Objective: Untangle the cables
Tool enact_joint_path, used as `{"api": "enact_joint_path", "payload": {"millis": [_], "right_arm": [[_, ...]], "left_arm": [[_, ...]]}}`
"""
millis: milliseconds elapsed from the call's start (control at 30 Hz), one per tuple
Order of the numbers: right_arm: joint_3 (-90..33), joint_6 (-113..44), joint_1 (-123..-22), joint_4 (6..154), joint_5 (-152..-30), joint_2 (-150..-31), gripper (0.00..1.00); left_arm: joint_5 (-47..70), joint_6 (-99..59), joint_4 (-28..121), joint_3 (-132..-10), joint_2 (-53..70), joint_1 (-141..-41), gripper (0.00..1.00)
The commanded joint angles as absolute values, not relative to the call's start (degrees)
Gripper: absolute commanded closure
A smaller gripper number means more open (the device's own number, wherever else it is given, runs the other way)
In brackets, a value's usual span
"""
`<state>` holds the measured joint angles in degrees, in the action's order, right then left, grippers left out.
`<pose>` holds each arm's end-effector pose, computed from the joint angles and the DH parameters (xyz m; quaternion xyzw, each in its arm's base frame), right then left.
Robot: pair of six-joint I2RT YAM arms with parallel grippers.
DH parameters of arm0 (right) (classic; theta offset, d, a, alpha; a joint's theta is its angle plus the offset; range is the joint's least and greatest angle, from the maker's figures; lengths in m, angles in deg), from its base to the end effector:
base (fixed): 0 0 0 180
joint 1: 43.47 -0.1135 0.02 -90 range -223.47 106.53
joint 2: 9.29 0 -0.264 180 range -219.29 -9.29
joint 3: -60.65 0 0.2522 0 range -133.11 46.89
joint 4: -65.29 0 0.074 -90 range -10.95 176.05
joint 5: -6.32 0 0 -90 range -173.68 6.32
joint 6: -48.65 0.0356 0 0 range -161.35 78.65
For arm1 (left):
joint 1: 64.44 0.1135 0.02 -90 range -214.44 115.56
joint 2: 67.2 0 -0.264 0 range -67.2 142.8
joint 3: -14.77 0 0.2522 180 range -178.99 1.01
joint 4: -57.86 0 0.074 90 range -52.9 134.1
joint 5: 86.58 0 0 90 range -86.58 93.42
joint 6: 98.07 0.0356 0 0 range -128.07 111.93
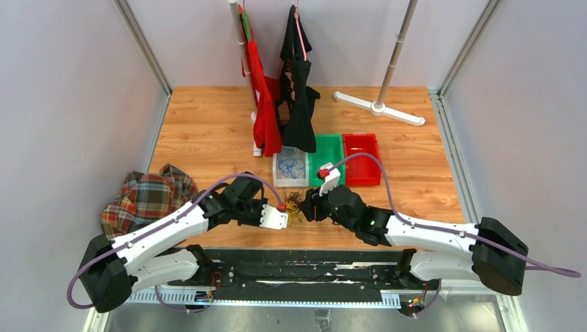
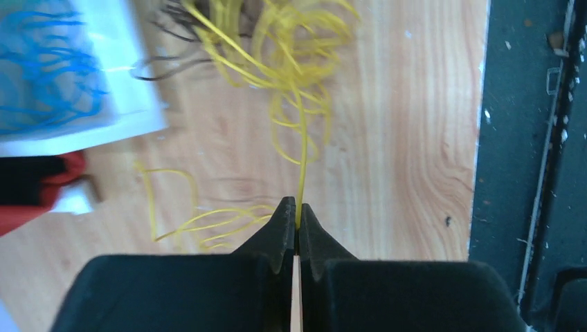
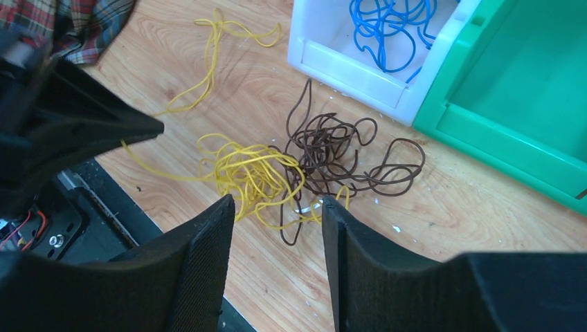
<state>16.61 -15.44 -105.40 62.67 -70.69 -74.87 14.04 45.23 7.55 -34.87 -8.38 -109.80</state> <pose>0.1239 0.2153 0.2260 -0.1874 0.7892 0.3343 0.4799 0.1272 -0.1381 0.2052 0.7445 0.6076 -0.0709 0.2675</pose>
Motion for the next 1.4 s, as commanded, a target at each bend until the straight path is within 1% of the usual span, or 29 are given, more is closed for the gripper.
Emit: {"api": "enact_joint_path", "payload": {"millis": [0,100,267,433,733,967,1167,1367], "right_arm": [[15.36,-16.70,-107.35,60.84,-71.90,-73.23,0.48],[14.43,-18.61,-109.54,60.33,-71.29,-72.76,0.44],[11.91,-21.54,-114.01,60.95,-67.72,-73.00,0.43],[8.49,-24.29,-117.07,61.20,-63.47,-73.96,0.43],[5.56,-25.30,-117.34,61.89,-62.74,-75.65,0.44],[4.59,-26.60,-117.35,59.30,-60.79,-78.47,0.49],[3.11,-27.71,-117.39,58.94,-59.77,-80.91,0.57],[2.27,-27.78,-117.34,58.21,-59.61,-82.99,0.58]], "left_arm": [[13.73,40.42,5.45,-43.17,-12.71,-110.31,0.99],[18.57,35.77,0.36,-49.55,-13.31,-110.32,0.99],[22.47,27.18,-6.58,-57.87,-10.63,-110.32,0.99],[22.69,24.68,-8.25,-60.83,-10.60,-110.32,0.99],[23.04,22.44,-10.38,-64.70,-9.87,-110.32,0.99],[25.15,22.40,-11.87,-66.14,-10.27,-110.32,1.00],[27.27,23.28,-14.36,-69.28,-9.40,-110.32,0.99],[31.56,23.27,-16.06,-72.18,-8.82,-110.32,0.99]]}}
